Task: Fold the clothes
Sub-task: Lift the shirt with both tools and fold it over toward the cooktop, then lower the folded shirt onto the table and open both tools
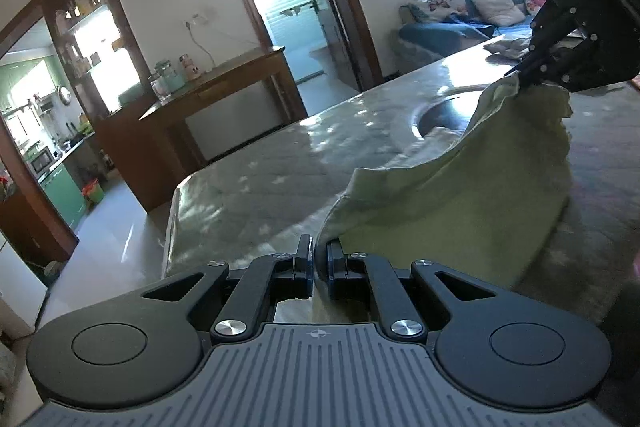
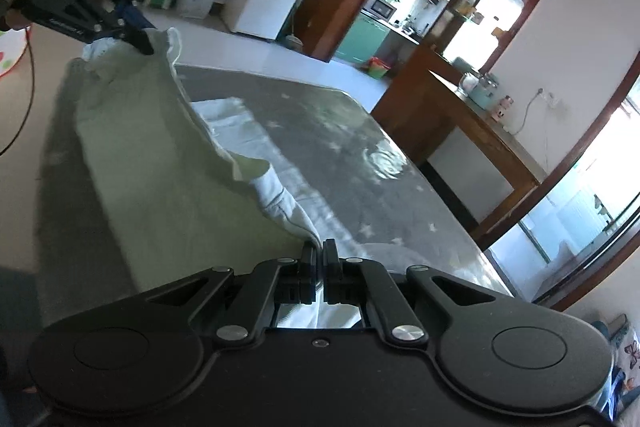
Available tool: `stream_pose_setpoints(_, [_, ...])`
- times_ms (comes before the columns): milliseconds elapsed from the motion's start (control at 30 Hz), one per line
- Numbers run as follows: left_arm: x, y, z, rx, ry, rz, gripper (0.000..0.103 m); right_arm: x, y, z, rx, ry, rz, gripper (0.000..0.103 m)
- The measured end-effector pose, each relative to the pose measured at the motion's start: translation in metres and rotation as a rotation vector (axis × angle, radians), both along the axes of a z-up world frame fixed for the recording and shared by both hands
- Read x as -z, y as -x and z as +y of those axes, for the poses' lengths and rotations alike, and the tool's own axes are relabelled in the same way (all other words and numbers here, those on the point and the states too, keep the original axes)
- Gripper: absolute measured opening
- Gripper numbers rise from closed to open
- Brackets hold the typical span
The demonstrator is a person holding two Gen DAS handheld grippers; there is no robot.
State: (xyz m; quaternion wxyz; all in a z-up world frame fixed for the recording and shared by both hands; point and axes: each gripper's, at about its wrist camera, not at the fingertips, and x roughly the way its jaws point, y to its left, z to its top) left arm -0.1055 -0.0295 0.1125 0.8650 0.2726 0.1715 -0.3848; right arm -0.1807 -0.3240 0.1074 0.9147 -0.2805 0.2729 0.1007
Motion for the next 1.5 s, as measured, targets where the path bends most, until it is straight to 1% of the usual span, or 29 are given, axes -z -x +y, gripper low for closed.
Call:
stream_pose_setpoints(67, [0.001,-0.020,-0.008,-0.005,0.002,0.012,0.007,0.005,-0.022,-0.006,0.007,0.001,0.017,0.003])
stream_pose_setpoints(133, [0.004,-0.051,-0.023,-0.016,-0.006,0.036,0.007,0.010,-0.042,-0.011,0.017,0.005,0.030,0.003])
stream_pose_setpoints(300, [0.017,-0.097,-0.043,-0.033,-0.018,0.082,0.007,0.020,-0.085,-0.025,0.059,-0.022,0.054,0.003])
stream_pose_setpoints(333, [0.023,-0.110,-0.049,-0.045,-0.023,0.104,0.007,0.024,-0.095,-0.028,0.073,-0.033,0.060,0.003])
stream_pose_setpoints(367, [0.026,-0.115,-0.050,-0.051,-0.024,0.112,0.007,0.028,-0.105,-0.031,0.087,-0.045,0.066,0.003])
stream_pose_setpoints(400, [0.035,-0.131,-0.057,-0.071,-0.027,0.137,0.007,0.032,-0.113,-0.033,0.100,-0.058,0.072,0.003])
stream_pose_setpoints(433, [0.038,-0.133,-0.058,-0.077,-0.028,0.141,0.007,0.036,-0.119,-0.033,0.114,-0.072,0.077,0.003])
stream_pose_setpoints(467, [0.049,-0.147,-0.065,-0.101,-0.033,0.163,0.007,0.041,-0.126,-0.034,0.126,-0.086,0.083,0.003])
stream_pose_setpoints(600, [0.064,-0.170,-0.071,-0.133,-0.021,0.209,0.007,0.057,-0.143,-0.039,0.160,-0.134,0.087,0.003])
stream_pose_setpoints(667, [0.070,-0.181,-0.071,-0.158,-0.009,0.242,0.012,0.064,-0.152,-0.043,0.195,-0.173,0.086,0.004])
stream_pose_setpoints(700, [0.072,-0.188,-0.071,-0.181,0.006,0.270,0.014,0.066,-0.155,-0.045,0.216,-0.199,0.089,0.004])
stream_pose_setpoints(733, [0.074,-0.195,-0.071,-0.204,0.021,0.296,0.017,0.069,-0.160,-0.049,0.240,-0.232,0.093,0.005])
stream_pose_setpoints(833, [0.074,-0.204,-0.068,-0.230,0.060,0.326,0.022,0.078,-0.173,-0.063,0.306,-0.338,0.108,0.006])
stream_pose_setpoints(900, [0.076,-0.210,-0.067,-0.250,0.076,0.350,0.025,0.081,-0.180,-0.072,0.347,-0.403,0.132,0.012])
stream_pose_setpoints(967, [0.077,-0.213,-0.067,-0.266,0.077,0.370,0.028,0.084,-0.187,-0.084,0.389,-0.484,0.160,0.024])
stream_pose_setpoints(1000, [0.077,-0.213,-0.067,-0.272,0.078,0.376,0.030,0.083,-0.188,-0.089,0.403,-0.511,0.170,0.027])
stream_pose_setpoints(1067, [0.075,-0.216,-0.064,-0.294,0.100,0.399,0.034,0.079,-0.187,-0.095,0.428,-0.543,0.179,0.037])
stream_pose_setpoints(1133, [0.075,-0.217,-0.062,-0.301,0.111,0.404,0.037,0.074,-0.186,-0.098,0.426,-0.533,0.177,0.040])
stream_pose_setpoints(1167, [0.073,-0.218,-0.061,-0.313,0.121,0.409,0.038,0.071,-0.185,-0.098,0.422,-0.521,0.172,0.042])
stream_pose_setpoints(1233, [0.072,-0.221,-0.059,-0.330,0.137,0.445,0.039,0.066,-0.185,-0.098,0.424,-0.517,0.176,0.046])
stream_pose_setpoints(1300, [0.072,-0.225,-0.058,-0.338,0.147,0.477,0.039,0.065,-0.185,-0.101,0.435,-0.540,0.180,0.047])
stream_pose_setpoints(1367, [0.072,-0.226,-0.058,-0.340,0.145,0.478,0.044,0.064,-0.186,-0.106,0.449,-0.573,0.194,0.048])
stream_pose_setpoints(1467, [0.070,-0.230,-0.059,-0.347,0.136,0.477,0.048,0.063,-0.189,-0.114,0.457,-0.604,0.199,0.051])
stream_pose_setpoints(1500, [0.070,-0.231,-0.058,-0.345,0.138,0.483,0.048,0.062,-0.190,-0.114,0.452,-0.632,0.213,0.052])
